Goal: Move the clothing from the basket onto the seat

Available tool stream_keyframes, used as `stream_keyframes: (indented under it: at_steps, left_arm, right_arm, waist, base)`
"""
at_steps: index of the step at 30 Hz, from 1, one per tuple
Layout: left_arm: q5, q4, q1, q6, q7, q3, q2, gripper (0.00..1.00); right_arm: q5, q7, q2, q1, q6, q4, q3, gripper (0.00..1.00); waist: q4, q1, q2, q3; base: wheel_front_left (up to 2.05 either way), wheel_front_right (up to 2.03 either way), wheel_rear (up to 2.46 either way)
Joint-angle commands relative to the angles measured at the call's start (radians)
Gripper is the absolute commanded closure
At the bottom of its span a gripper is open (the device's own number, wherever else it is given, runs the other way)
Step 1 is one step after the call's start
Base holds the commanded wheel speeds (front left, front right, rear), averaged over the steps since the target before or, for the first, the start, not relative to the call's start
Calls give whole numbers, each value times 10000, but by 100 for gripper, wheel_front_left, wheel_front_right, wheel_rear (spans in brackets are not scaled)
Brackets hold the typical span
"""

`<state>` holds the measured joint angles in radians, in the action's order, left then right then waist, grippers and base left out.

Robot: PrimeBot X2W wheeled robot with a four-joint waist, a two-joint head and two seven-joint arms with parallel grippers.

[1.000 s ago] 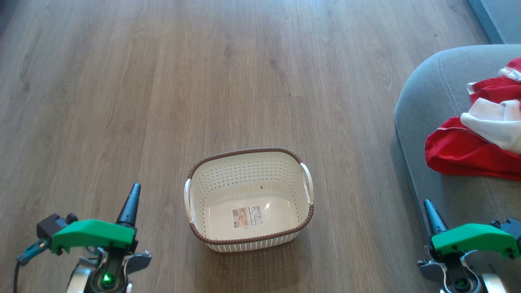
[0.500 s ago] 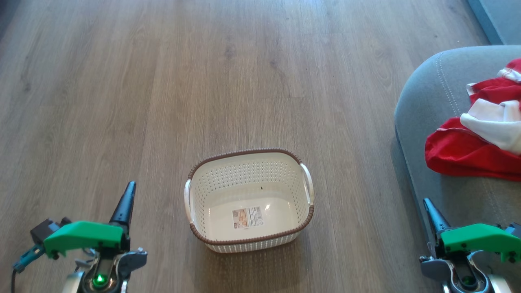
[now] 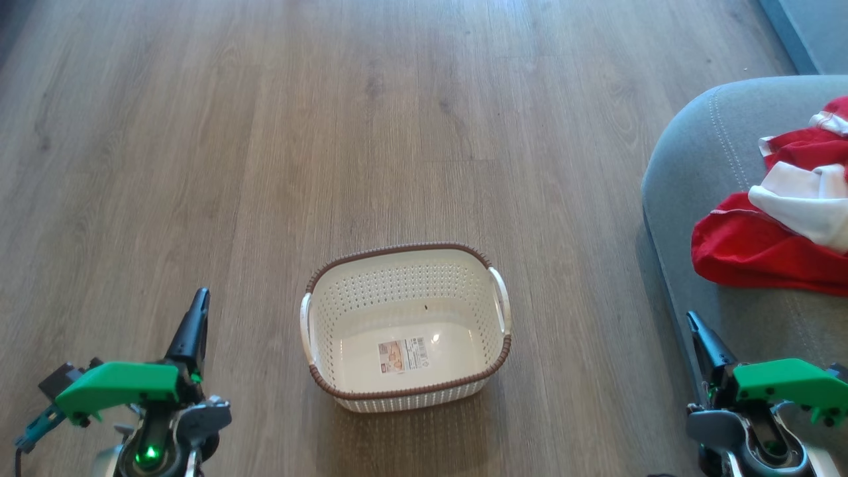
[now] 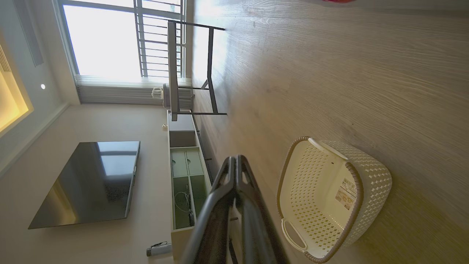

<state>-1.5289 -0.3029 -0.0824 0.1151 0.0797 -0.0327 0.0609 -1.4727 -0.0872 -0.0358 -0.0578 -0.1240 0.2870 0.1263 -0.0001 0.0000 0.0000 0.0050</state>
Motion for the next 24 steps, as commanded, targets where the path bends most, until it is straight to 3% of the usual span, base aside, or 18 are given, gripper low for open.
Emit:
stream_keyframes:
  at_steps: [1,8,24]
  left_arm:
    - [-267,438,-286,105,129,-487,33,100]
    - [-776,569,-259,154,331,-803,-96,100]
    - [-792,574,-258,155,340,-816,-102,100]
  right_arm:
    - [-425,-108,-137,-480,-63,-385,-153,100]
    - [-1327,-255,-144,-501,-67,-420,-126,100]
    - [-1359,-260,-145,-502,-67,-422,-125,100]
  waist:
    - [0,0,0,-4]
    - [1,0,0,-19]
    - [1,0,0,-19]
  base:
    - [0,0,0]
    - [0,0,0]
    - [0,0,0]
